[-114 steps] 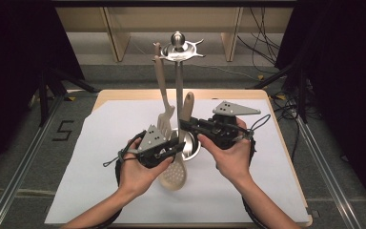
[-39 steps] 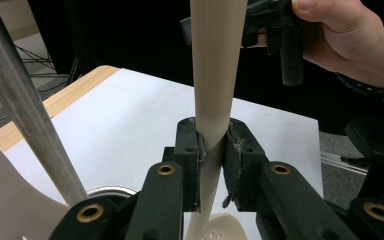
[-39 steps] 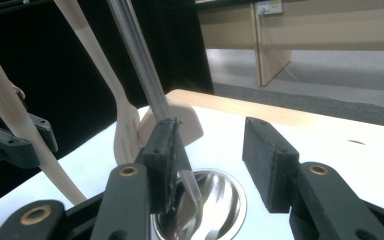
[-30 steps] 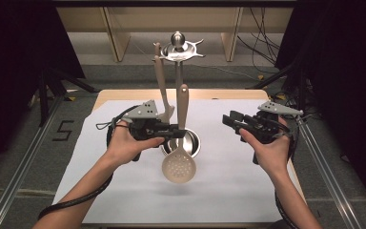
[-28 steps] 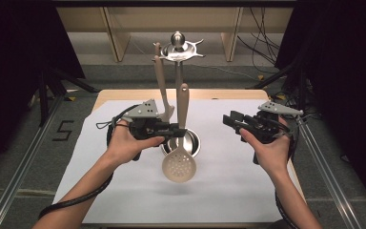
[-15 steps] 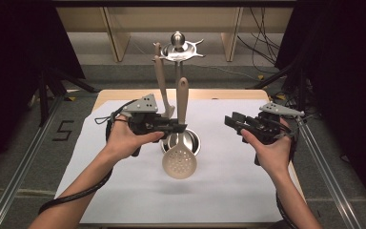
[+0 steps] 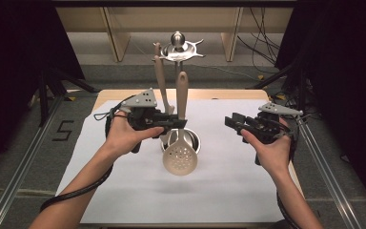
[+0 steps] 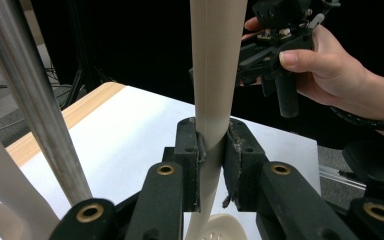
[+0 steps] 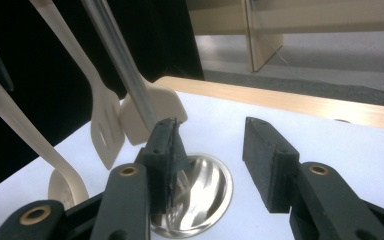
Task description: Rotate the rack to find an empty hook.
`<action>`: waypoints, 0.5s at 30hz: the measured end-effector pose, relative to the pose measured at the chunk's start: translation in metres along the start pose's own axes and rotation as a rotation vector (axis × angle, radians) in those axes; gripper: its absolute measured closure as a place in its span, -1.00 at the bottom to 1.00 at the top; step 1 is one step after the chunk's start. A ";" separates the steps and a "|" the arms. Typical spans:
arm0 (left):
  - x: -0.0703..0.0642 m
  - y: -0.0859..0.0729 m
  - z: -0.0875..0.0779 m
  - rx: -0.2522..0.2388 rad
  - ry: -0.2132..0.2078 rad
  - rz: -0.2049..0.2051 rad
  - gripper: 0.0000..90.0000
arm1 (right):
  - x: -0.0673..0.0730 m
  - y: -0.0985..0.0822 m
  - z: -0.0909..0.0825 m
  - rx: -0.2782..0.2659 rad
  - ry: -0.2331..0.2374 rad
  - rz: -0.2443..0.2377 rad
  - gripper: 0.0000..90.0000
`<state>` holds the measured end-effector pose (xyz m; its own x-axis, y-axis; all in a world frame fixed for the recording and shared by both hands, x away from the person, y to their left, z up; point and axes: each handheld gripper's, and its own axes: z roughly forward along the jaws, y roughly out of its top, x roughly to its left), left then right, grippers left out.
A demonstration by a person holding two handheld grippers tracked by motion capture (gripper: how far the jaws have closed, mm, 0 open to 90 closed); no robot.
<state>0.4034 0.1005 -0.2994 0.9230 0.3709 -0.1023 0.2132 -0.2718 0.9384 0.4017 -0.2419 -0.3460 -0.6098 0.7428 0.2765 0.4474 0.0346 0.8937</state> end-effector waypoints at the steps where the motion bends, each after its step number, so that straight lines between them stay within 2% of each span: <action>1: 0.001 0.000 0.000 0.002 0.000 -0.001 0.71 | 0.000 -0.001 0.000 -0.012 0.006 0.019 0.29; 2: 0.001 0.000 0.000 0.004 -0.001 0.000 0.71 | -0.002 -0.002 0.000 -0.002 -0.001 0.005 0.29; 4: 0.002 0.001 0.001 0.003 -0.004 -0.003 0.71 | -0.002 -0.003 -0.001 -0.003 -0.004 0.019 0.29; 5: 0.004 0.001 0.000 0.006 -0.005 -0.003 0.71 | -0.004 -0.003 0.000 -0.009 -0.010 -0.007 0.29; 7: 0.004 0.003 0.001 0.003 -0.006 -0.011 0.71 | -0.004 -0.003 -0.002 0.009 -0.029 -0.012 0.29; 8: 0.004 0.003 0.001 0.002 -0.007 -0.007 0.71 | -0.002 -0.004 -0.003 0.008 -0.024 0.024 0.29; 9: 0.004 0.004 0.001 0.003 -0.005 -0.006 0.71 | -0.003 -0.004 -0.003 -0.004 -0.014 0.011 0.29; 11: 0.003 0.005 0.001 0.001 -0.007 -0.009 0.71 | -0.001 -0.004 -0.003 -0.002 -0.019 0.021 0.29; 12: 0.004 0.006 0.000 0.000 -0.010 -0.009 0.71 | -0.002 -0.003 -0.002 -0.007 -0.021 0.001 0.29; 14: 0.006 0.008 0.000 0.001 -0.011 -0.004 0.71 | 0.000 -0.002 -0.003 0.014 -0.019 0.030 0.29; 15: 0.006 0.008 0.000 0.002 -0.006 -0.004 0.71 | -0.002 -0.001 -0.002 -0.006 -0.015 0.006 0.29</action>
<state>0.4105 0.1007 -0.2923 0.9239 0.3671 -0.1080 0.2175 -0.2716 0.9375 0.4009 -0.2443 -0.3472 -0.5969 0.7530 0.2769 0.4471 0.0256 0.8941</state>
